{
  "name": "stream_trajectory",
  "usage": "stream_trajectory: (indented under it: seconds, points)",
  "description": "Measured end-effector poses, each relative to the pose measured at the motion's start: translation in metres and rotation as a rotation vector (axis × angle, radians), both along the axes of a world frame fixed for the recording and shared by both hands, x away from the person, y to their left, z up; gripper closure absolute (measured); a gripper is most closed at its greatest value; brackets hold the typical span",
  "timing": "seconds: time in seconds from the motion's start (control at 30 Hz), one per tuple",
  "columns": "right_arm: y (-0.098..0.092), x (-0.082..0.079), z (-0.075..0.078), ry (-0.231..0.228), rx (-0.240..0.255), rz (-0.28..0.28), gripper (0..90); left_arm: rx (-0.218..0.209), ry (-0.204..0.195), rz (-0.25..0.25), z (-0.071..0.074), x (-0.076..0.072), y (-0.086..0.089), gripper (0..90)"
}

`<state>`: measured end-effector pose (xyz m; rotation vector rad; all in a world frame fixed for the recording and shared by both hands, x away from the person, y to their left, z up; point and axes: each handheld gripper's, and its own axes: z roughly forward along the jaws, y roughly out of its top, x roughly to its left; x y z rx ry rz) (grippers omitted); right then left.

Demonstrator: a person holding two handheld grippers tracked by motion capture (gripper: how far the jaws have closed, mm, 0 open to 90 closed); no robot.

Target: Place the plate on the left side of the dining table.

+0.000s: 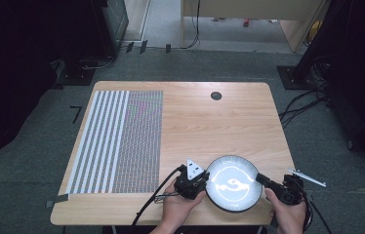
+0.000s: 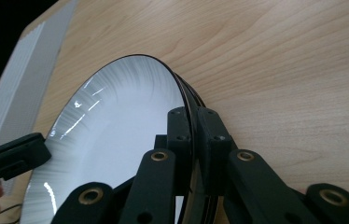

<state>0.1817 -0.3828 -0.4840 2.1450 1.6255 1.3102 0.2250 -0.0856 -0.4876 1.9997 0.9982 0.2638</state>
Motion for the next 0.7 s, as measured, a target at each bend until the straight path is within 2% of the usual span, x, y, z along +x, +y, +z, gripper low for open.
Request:
stream_trajectory:
  seconds: [0.03, 0.07, 0.1, 0.17, 0.23, 0.27, 0.37, 0.5, 0.57, 0.7]
  points:
    - [0.003, -0.001, 0.001, 0.002, -0.020, -0.009, 85.4, -0.002, 0.001, 0.000, 0.000, 0.000, 0.000, 81.7]
    - [0.006, -0.001, 0.002, -0.003, -0.062, -0.007, 86.2, -0.001, 0.000, 0.000, 0.000, 0.000, 0.000, 81.7]
    - [0.013, -0.002, 0.005, -0.012, -0.144, -0.010, 87.0, -0.002, 0.000, -0.001, 0.000, 0.000, 0.000, 81.7]
    - [0.016, -0.003, 0.005, -0.016, -0.159, -0.020, 87.2, -0.005, 0.008, -0.003, 0.000, 0.001, 0.001, 81.6]
    - [0.014, -0.002, 0.004, -0.020, -0.145, -0.016, 87.5, -0.011, 0.013, -0.004, 0.000, 0.002, 0.002, 81.6]
    - [0.011, -0.003, 0.002, -0.020, -0.107, -0.018, 87.4, -0.011, 0.013, -0.003, 0.000, 0.002, 0.002, 81.6]
    - [0.005, -0.002, 0.000, -0.013, -0.044, -0.018, 87.0, -0.013, 0.015, -0.007, 0.001, 0.003, 0.002, 81.3]
    - [0.003, -0.001, 0.000, -0.014, -0.029, -0.013, 87.0, -0.020, 0.028, -0.013, 0.001, 0.003, 0.003, 80.2]
    - [0.001, -0.001, -0.002, -0.006, 0.012, -0.007, 86.8, -0.028, 0.041, -0.015, 0.001, 0.004, 0.003, 75.1]
    - [0.002, 0.000, -0.006, 0.016, 0.041, 0.011, 87.3, -0.049, 0.071, -0.011, 0.001, 0.007, 0.004, 72.3]
